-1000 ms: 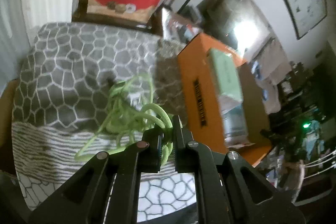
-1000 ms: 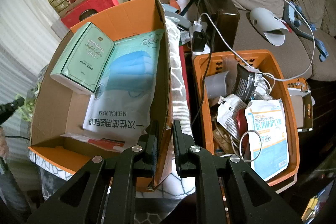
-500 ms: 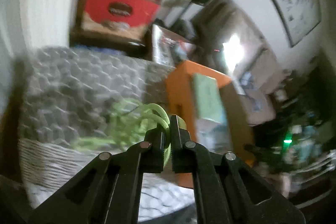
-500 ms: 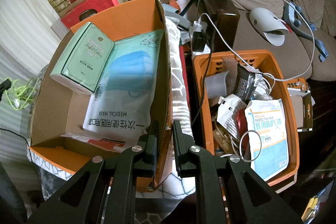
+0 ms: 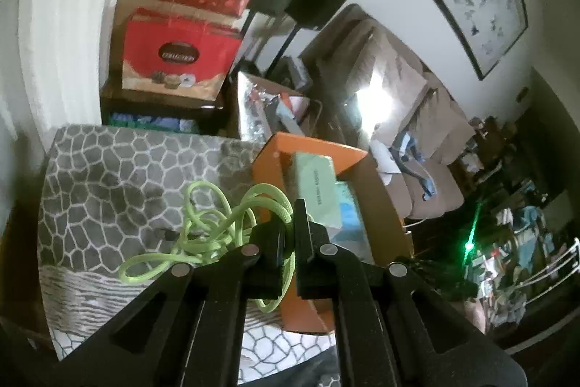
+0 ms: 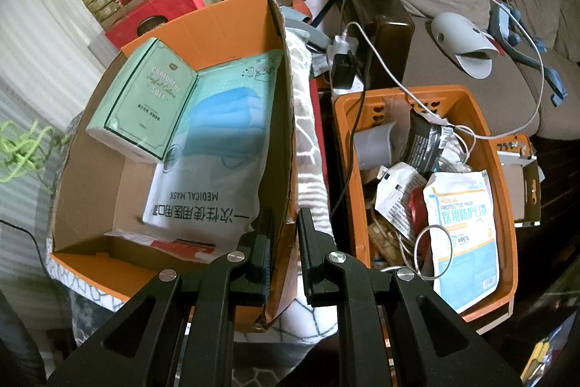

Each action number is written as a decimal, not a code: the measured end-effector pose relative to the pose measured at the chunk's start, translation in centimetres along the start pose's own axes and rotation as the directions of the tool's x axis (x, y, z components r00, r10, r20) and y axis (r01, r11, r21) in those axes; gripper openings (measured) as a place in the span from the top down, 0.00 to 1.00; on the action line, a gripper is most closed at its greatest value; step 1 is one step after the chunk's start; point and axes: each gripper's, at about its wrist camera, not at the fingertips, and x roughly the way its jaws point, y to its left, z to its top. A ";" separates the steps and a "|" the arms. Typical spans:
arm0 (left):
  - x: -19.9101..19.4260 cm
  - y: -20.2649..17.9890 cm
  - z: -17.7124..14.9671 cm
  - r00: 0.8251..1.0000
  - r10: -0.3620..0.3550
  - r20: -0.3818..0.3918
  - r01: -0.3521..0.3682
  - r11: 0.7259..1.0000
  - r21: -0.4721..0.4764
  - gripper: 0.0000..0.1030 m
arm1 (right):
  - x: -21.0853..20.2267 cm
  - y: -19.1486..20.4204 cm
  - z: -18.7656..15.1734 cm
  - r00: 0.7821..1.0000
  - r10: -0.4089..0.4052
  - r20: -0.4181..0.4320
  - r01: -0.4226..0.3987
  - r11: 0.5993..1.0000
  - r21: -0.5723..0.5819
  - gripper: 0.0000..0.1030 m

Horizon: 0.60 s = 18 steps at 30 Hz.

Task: Organize objects
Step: 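Carry the cable with the left gripper and lower it into the cardboard box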

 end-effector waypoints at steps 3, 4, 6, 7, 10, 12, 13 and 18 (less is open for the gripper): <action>-0.5 -1.4 0.6 1.000 -0.023 0.008 0.023 1.000 0.017 0.96 | 0.0 0.0 0.0 1.000 0.001 0.000 -0.001 1.000 0.001 0.88; -0.7 -1.9 0.7 0.999 -0.033 0.010 0.033 0.999 0.022 0.96 | 0.0 0.0 -0.1 1.000 0.003 0.001 -0.003 1.000 0.002 0.88; -1.0 -3.1 1.1 0.998 -0.056 0.011 0.055 0.998 0.035 0.96 | 0.0 0.0 0.1 1.000 0.004 0.000 -0.004 1.000 0.003 0.88; -1.1 -3.6 1.2 0.998 -0.065 0.011 0.065 0.997 0.042 0.96 | 0.0 0.0 0.1 1.000 0.004 0.000 -0.004 1.000 0.003 0.88; -1.2 -5.8 1.2 0.995 -0.099 0.002 0.098 0.992 0.073 0.96 | 0.0 0.0 0.1 1.000 0.005 0.000 -0.005 1.000 0.004 0.88; -0.9 -7.4 1.1 0.993 -0.116 -0.009 0.116 0.988 0.099 0.96 | 0.0 0.0 0.1 1.000 0.005 0.000 -0.005 1.000 0.004 0.88; -0.8 -8.0 1.0 0.992 -0.123 -0.015 0.124 0.986 0.110 0.96 | 0.0 0.0 0.1 1.000 0.006 0.000 -0.006 1.000 0.005 0.88; 1.2 -11.2 0.3 0.986 -0.150 -0.071 0.159 0.976 0.150 0.96 | 0.0 0.0 0.1 1.000 0.008 0.001 -0.008 1.000 0.006 0.88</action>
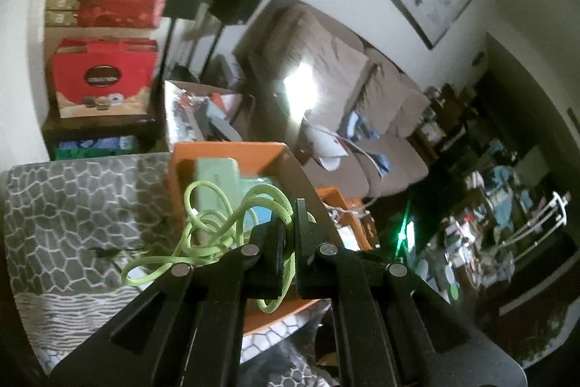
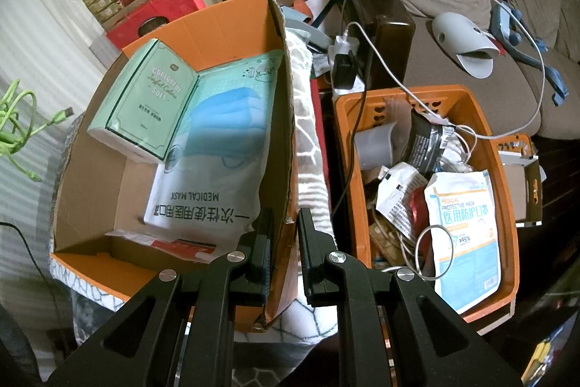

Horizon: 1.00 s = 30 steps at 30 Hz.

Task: Organize objects
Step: 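Carry the cable with the left gripper and lower it into the cardboard box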

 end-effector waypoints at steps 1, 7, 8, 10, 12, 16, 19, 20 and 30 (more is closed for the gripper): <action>0.4 -0.4 0.0 1.000 -0.004 -0.008 0.004 1.000 0.003 0.96 | 0.0 0.0 0.0 1.000 0.001 0.000 -0.001 1.000 0.001 0.88; 3.7 -2.4 -1.3 0.996 -0.023 -0.084 0.025 0.999 0.025 0.96 | -0.1 0.0 0.1 1.000 0.004 0.001 -0.004 1.000 0.002 0.88; 4.2 -2.7 -1.4 0.995 -0.026 -0.094 0.028 0.999 0.028 0.96 | -0.1 0.0 0.1 1.000 0.006 0.001 -0.006 1.000 0.003 0.88; 5.2 -3.2 -1.8 0.993 -0.023 -0.113 0.028 0.999 0.040 0.96 | -0.1 0.0 0.1 1.000 0.009 0.002 -0.009 1.000 0.005 0.88; 6.3 -3.6 -2.3 0.990 -0.020 -0.138 0.027 0.999 0.045 0.96 | -0.1 0.0 0.1 1.000 0.010 0.003 -0.010 1.000 0.004 0.88; 8.6 -3.7 -3.5 0.981 -0.006 -0.194 0.016 0.999 0.050 0.96 | -0.2 0.0 0.1 1.000 0.010 0.003 -0.010 1.000 0.005 0.88; 10.5 -3.3 -4.7 0.970 0.002 -0.244 0.009 0.999 0.042 0.96 | -0.1 0.0 0.1 1.000 0.010 0.003 -0.010 1.000 0.005 0.88; 11.2 -3.0 -5.1 0.966 0.010 -0.259 0.001 0.999 0.041 0.96 | -0.1 0.0 0.1 1.000 0.010 0.003 -0.010 1.000 0.005 0.88; 15.2 -1.5 -7.1 0.941 0.025 -0.337 -0.019 1.000 0.021 0.96 | -0.1 -0.1 0.1 1.000 0.009 0.003 -0.009 1.000 0.004 0.88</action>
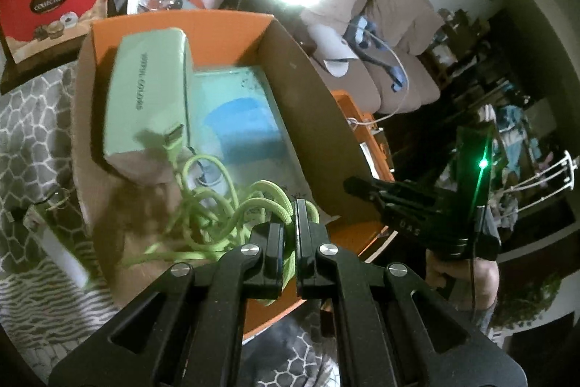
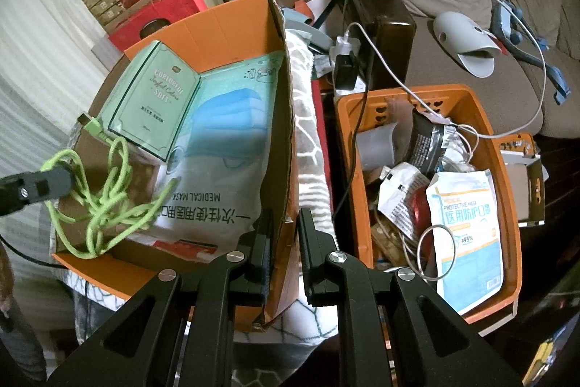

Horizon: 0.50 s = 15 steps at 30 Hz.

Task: Organize objects
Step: 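Carry the cable with the left gripper and lower it into the cardboard box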

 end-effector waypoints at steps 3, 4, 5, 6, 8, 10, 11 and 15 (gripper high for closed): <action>0.5 -0.6 0.0 1.000 -0.015 -0.004 0.015 1.000 -0.005 0.96 | 0.0 0.0 0.0 1.000 0.001 0.000 -0.001 1.000 0.000 0.88; 0.6 -1.0 0.3 1.000 -0.024 -0.003 0.024 1.000 -0.006 0.96 | 0.0 0.0 0.0 1.000 0.001 0.000 -0.001 1.000 0.001 0.88; 0.7 -1.4 0.5 0.999 -0.032 -0.001 0.032 0.999 -0.004 0.96 | 0.0 0.0 0.0 1.000 0.002 0.000 -0.002 1.000 0.001 0.88; 0.6 -2.0 0.6 0.999 -0.039 0.004 0.039 0.999 0.003 0.96 | 0.0 0.0 0.0 1.000 0.002 0.000 -0.002 1.000 0.001 0.88; 0.6 -3.1 1.0 0.999 -0.052 0.010 0.052 0.999 0.015 0.96 | 0.0 0.0 0.0 1.000 0.004 0.001 -0.004 1.000 0.002 0.88; 0.6 -4.3 1.4 0.998 -0.062 0.018 0.062 0.998 0.031 0.96 | -0.1 0.0 0.0 1.000 0.007 0.001 -0.007 1.000 0.003 0.88; 0.6 -4.8 1.6 0.998 -0.066 0.021 0.065 0.997 0.037 0.96 | -0.1 0.0 0.0 1.000 0.009 0.002 -0.009 1.000 0.004 0.88; 0.8 -6.3 2.3 0.995 -0.094 0.030 0.092 0.995 0.046 0.96 | -0.1 -0.2 -0.1 1.000 0.015 0.004 -0.015 1.000 0.006 0.88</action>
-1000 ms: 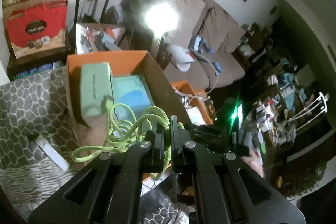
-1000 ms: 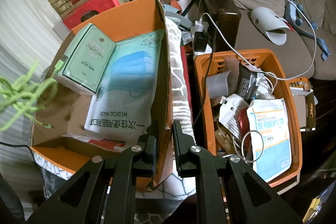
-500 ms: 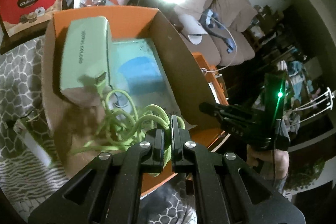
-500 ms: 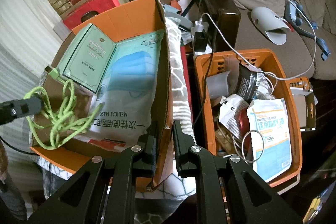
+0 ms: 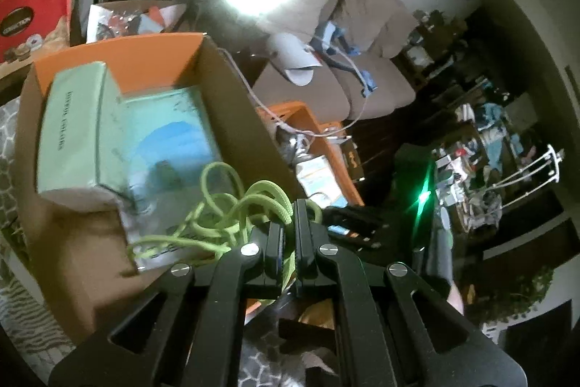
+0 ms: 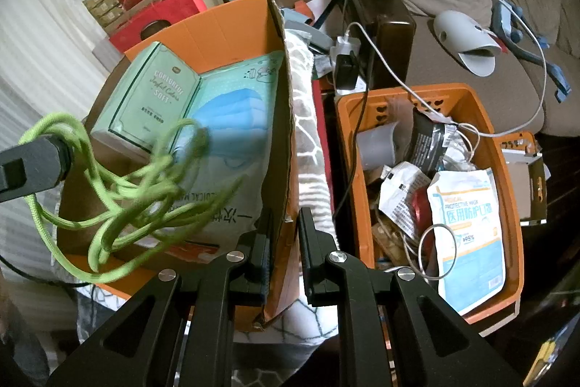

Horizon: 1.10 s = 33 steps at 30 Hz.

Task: Organize objects
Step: 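Carry the cable with the left gripper and lower it into the cardboard box, then open the left gripper over the box and pull it back toward the table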

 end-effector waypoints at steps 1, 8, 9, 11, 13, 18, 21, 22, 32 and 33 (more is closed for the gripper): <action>0.2 -0.2 0.1 1.000 -0.008 0.000 0.008 1.000 0.001 0.96 | 0.0 0.0 0.0 1.000 0.001 0.000 -0.001 1.000 0.000 0.88; 2.8 1.1 -0.1 0.998 0.025 -0.054 -0.027 0.999 -0.037 0.96 | 0.0 -0.1 0.0 1.000 0.005 0.003 -0.005 1.000 0.001 0.88; 2.9 1.5 -0.1 0.998 0.029 -0.058 -0.032 0.998 -0.046 0.94 | 0.0 0.0 0.0 1.000 0.004 0.002 -0.004 1.000 0.001 0.88; 3.1 2.5 -0.1 0.997 0.037 -0.073 -0.043 0.996 -0.073 0.74 | 0.1 0.0 0.0 1.000 0.007 0.003 -0.007 1.000 0.003 0.88; 2.8 3.5 -0.2 0.997 0.025 -0.068 -0.033 0.993 -0.117 0.45 | 0.0 -0.1 -0.1 1.000 0.007 0.003 -0.007 1.000 0.002 0.88; 1.1 4.0 -0.5 0.997 0.065 -0.035 -0.068 0.992 -0.109 0.28 | 0.0 -0.1 -0.1 1.000 0.008 0.004 -0.008 1.000 0.002 0.88; -0.6 3.8 -0.8 0.994 0.112 -0.009 -0.112 0.991 -0.068 0.21 | 0.0 -0.1 -0.1 1.000 0.008 0.004 -0.008 1.000 0.002 0.88; -1.1 3.8 -1.0 0.992 0.126 -0.006 -0.126 0.991 -0.055 0.21 | 0.1 -0.1 0.0 1.000 0.007 0.003 -0.007 1.000 0.002 0.88; -10.2 7.3 -3.8 0.966 0.228 0.118 -0.221 0.973 -0.071 0.05 | 0.0 -0.1 -0.1 1.000 0.006 0.003 -0.006 1.000 0.000 0.88; -10.9 7.8 -3.9 0.967 0.226 0.121 -0.217 0.973 -0.083 0.05 | 0.0 -0.1 -0.1 1.000 0.006 0.004 -0.006 1.000 0.001 0.88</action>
